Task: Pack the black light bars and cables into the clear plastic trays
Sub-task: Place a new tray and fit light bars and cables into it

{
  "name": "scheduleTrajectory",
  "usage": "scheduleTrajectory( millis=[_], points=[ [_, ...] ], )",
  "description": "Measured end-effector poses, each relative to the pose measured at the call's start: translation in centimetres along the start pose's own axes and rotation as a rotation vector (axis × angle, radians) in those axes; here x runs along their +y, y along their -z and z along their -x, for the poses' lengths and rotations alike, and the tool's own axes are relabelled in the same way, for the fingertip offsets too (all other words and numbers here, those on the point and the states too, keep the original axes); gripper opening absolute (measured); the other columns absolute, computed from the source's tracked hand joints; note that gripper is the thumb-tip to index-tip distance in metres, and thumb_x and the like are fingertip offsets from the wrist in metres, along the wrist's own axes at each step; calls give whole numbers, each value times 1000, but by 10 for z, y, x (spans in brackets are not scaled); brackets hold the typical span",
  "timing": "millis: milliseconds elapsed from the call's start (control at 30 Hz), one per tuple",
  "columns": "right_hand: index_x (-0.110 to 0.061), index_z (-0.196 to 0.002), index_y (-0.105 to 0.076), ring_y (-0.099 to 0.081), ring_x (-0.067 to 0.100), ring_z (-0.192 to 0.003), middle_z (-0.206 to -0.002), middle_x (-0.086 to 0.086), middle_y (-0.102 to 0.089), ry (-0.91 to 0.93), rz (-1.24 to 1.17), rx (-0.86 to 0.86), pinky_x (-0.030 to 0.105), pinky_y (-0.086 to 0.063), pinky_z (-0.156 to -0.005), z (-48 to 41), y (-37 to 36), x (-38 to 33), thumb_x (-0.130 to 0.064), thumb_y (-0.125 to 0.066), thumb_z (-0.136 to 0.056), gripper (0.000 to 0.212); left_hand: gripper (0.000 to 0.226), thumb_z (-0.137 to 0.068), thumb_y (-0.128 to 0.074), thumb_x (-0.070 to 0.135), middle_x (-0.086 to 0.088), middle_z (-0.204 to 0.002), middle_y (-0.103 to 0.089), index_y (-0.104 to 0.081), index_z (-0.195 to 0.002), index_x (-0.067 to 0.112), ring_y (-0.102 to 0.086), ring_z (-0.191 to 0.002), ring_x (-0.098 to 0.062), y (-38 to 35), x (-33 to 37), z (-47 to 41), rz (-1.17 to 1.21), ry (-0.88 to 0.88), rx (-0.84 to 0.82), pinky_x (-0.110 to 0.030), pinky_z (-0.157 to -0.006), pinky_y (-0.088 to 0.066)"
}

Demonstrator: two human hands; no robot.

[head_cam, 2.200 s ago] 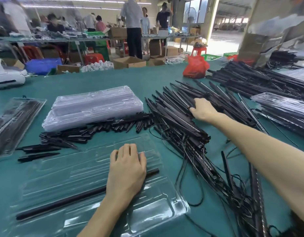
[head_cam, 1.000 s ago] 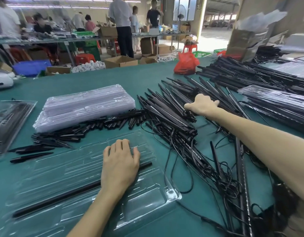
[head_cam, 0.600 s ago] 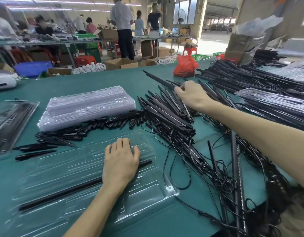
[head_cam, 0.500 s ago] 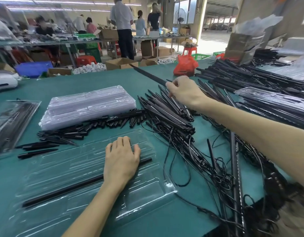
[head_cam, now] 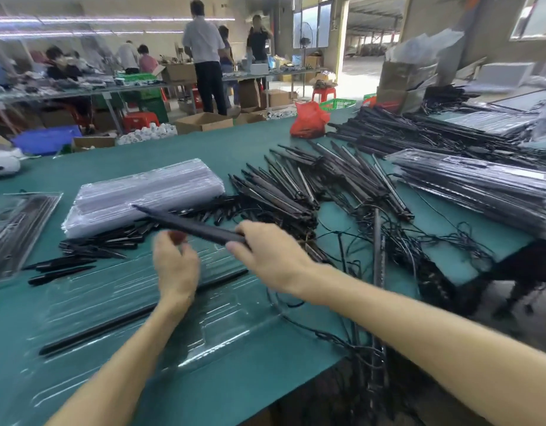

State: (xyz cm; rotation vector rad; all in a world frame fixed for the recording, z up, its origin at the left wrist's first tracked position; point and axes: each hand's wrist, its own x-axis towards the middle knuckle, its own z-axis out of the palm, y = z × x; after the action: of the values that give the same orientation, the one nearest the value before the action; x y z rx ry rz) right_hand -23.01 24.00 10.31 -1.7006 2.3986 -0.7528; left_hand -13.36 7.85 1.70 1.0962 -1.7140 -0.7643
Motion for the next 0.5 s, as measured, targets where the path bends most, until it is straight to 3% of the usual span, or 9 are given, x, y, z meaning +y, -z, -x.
scheduleTrajectory(
  millis=[100,167,200,267,367,433,500],
  points=[
    [-8,-119,-57,-60,35,-105,-114,12,-66,26,62,-6,45,-45,-91,18,-30,7,-37,-48,-104,33,27,-87,-41,-8,-20,-115,-50,-56,-106,1,-53,-102,-33,26,6,-7,83,151,326,-33,-88,-38],
    [-8,-117,-58,-59,33,-102,-112,11,-65,92,138,27,42,-43,-89,29,-44,9,-37,-46,-105,33,25,-87,-41,-5,-8,-110,-45,-57,-102,7,-49,-94,-22,41,14,-1,27,63,299,-21,-86,-40],
    [-9,-116,-58,-59,32,-100,-111,11,-65,143,169,32,41,-40,-87,34,-50,9,-37,-45,-106,33,25,-88,-43,-5,-5,-108,-47,-59,-100,10,-48,-91,-16,45,20,4,-16,-12,226,-9,-81,-37],
    [-9,-120,-58,-58,31,-100,-110,10,-65,238,191,4,39,-37,-85,46,-60,3,-36,-45,-106,33,25,-90,-48,-4,-4,-103,-58,-64,-95,14,-51,-89,-12,50,36,17,-80,-159,53,-5,-74,-35],
    [-10,-122,-56,-55,32,-107,-113,9,-63,353,223,-35,40,-32,-83,55,-70,-6,-31,-52,-103,29,24,-91,-54,-1,-1,-94,-69,-71,-91,16,-59,-85,-16,46,73,30,-139,-326,-220,-22,-78,-40],
    [-11,-113,-56,-53,32,-110,-113,9,-62,365,169,-32,39,-29,-81,58,-69,-10,-31,-52,-103,23,17,-94,-59,6,1,-90,-72,-73,-92,16,-62,-81,-15,36,97,40,-216,-394,-470,-24,-76,-44],
    [-8,-113,-58,-52,34,-117,-119,12,-64,358,168,-32,40,-34,-92,59,-68,-9,-31,-50,-104,26,12,-96,-61,17,3,-93,-72,-73,-99,16,-64,-85,-14,21,116,57,-312,-476,-708,-28,-81,-51]
  ],
)
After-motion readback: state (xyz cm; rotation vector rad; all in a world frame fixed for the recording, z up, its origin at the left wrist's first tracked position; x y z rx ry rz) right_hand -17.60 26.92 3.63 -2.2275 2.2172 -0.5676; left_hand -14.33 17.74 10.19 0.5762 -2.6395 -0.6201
